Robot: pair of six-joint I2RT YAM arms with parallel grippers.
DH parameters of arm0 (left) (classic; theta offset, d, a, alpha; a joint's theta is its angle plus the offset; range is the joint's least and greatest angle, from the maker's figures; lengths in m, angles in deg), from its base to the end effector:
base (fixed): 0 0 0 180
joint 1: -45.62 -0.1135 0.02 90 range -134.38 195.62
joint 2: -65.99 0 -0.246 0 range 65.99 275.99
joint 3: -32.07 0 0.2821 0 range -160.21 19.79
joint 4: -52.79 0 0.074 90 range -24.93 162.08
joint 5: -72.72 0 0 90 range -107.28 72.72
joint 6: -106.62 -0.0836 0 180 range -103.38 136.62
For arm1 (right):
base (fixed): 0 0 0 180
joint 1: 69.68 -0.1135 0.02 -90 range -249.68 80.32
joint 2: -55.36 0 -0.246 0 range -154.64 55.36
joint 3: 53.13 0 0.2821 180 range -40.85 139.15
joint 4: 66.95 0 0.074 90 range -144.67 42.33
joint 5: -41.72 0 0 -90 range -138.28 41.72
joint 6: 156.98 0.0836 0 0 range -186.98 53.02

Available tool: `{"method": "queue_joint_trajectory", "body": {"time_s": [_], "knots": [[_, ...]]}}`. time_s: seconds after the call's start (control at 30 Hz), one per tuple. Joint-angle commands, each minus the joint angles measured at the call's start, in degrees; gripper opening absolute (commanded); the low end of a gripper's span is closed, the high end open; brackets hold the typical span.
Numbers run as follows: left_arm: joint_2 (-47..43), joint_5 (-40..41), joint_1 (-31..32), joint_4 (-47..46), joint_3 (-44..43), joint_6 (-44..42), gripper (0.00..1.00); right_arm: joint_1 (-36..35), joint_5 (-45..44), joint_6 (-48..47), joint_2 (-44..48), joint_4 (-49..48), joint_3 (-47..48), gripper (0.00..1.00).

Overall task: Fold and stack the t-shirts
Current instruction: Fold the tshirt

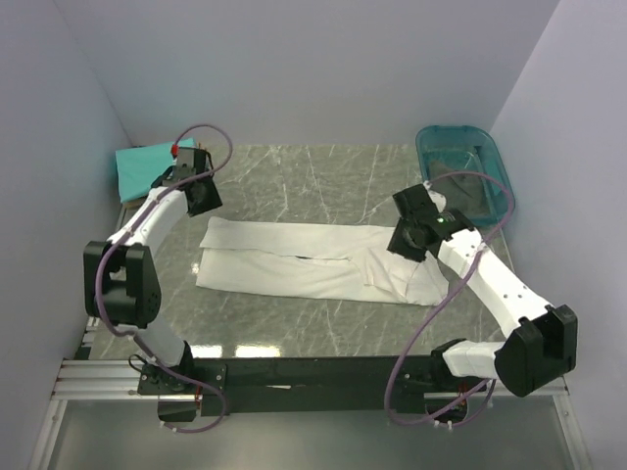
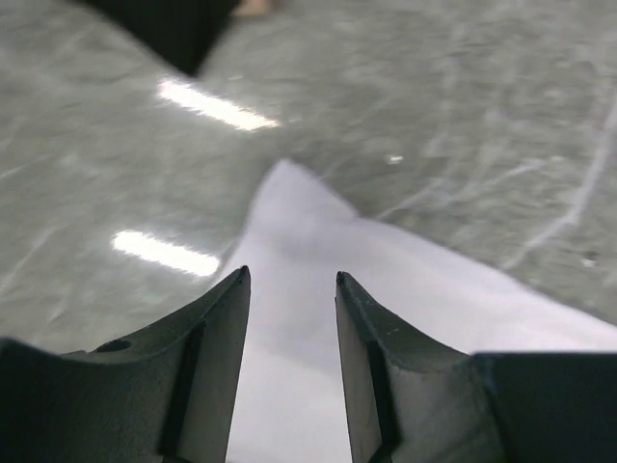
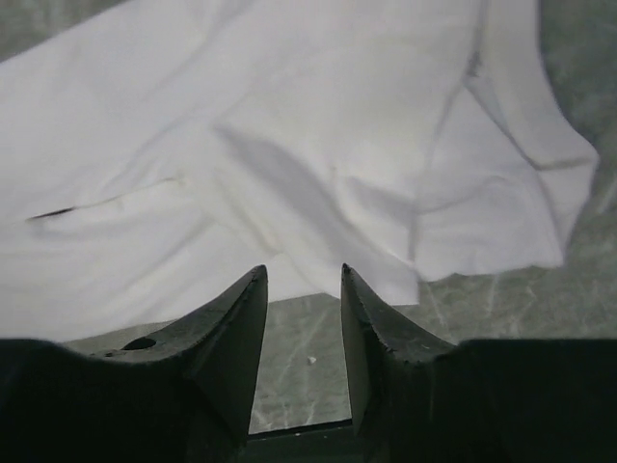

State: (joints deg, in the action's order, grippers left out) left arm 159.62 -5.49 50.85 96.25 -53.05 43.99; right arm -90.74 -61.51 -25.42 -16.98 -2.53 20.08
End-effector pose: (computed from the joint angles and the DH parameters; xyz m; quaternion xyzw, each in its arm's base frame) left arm 0.4104 -0.0204 0.1945 -0.2134 0.9165 0.0022 0.3383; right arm 0.2837 0.0887 0.2131 0.1980 0.9469 0.0223 0.2524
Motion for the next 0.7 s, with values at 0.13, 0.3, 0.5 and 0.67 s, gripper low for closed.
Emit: {"method": "queue_joint_trajectory", "body": {"time_s": [0.13,0.3,0.5,0.67], "knots": [[10.2,-10.7,1.8,-1.3,-4.3,0.3,0.47,-7.7,8.7,-4.4,-7.5,-10.9,1.7,0.44],[11.4,-11.4,1.8,-1.6,-2.8,-0.6,0.47,-12.8,8.3,-6.3,-17.2,-11.1,3.0,0.44],[12.1,-12.7,1.8,-2.0,-1.8,-0.8,0.48,-13.8,5.0,-5.4,-25.6,-9.3,5.1,0.45],[13.3,-12.8,1.8,-1.8,-2.3,-0.7,0.47,-13.8,2.0,-5.0,-27.8,-6.5,7.1,0.45]]}}
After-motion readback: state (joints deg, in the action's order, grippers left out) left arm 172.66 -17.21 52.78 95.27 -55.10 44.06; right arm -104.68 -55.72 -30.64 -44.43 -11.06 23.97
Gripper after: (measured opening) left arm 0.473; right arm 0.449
